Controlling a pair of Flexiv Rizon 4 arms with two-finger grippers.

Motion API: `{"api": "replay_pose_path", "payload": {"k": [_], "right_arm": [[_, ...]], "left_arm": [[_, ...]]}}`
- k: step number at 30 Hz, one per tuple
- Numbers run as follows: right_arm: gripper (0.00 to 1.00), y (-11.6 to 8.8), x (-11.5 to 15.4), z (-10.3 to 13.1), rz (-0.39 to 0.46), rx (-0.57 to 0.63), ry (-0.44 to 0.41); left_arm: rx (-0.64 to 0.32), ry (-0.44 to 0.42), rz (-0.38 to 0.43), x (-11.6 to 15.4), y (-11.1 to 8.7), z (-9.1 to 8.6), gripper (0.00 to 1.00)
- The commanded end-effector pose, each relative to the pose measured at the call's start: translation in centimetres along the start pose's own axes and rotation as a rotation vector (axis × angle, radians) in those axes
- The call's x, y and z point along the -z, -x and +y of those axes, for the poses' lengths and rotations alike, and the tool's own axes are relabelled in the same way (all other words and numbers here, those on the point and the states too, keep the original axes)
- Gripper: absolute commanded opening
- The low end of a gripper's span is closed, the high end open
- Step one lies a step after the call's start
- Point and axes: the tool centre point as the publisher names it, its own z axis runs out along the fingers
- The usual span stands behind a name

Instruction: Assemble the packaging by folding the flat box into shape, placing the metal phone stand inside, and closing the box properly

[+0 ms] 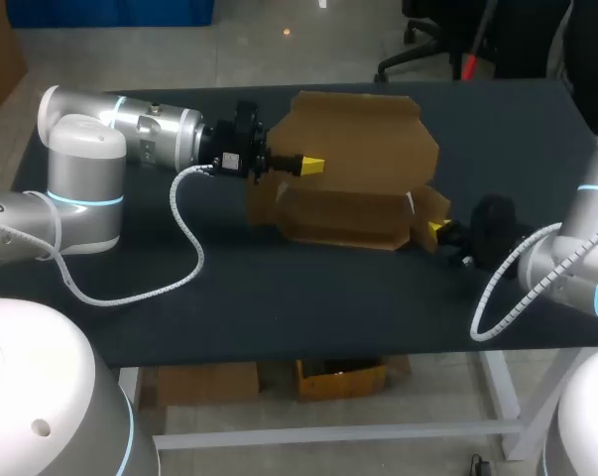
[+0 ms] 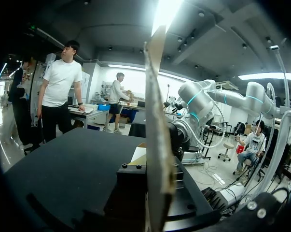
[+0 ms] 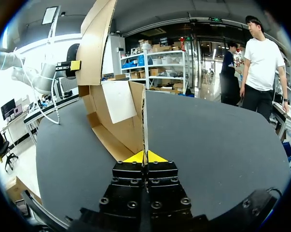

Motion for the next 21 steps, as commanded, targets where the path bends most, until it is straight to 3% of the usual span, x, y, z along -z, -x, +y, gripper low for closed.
{"api": "replay_pose_path", "payload": {"k": [1,21], "right_arm": [[0.0,-0.5,-0.7,0.0,-0.035,0.0,0.002],[0.0,-0.4,-2.0,0.3,-0.097,-0.023,-0.027]], "left_arm": [[0.001,0.001,0.002,-0.1,0.1,0.2,0.0],[0.001,0.001,0.002,-0.1,0.1,0.2,0.0]]}}
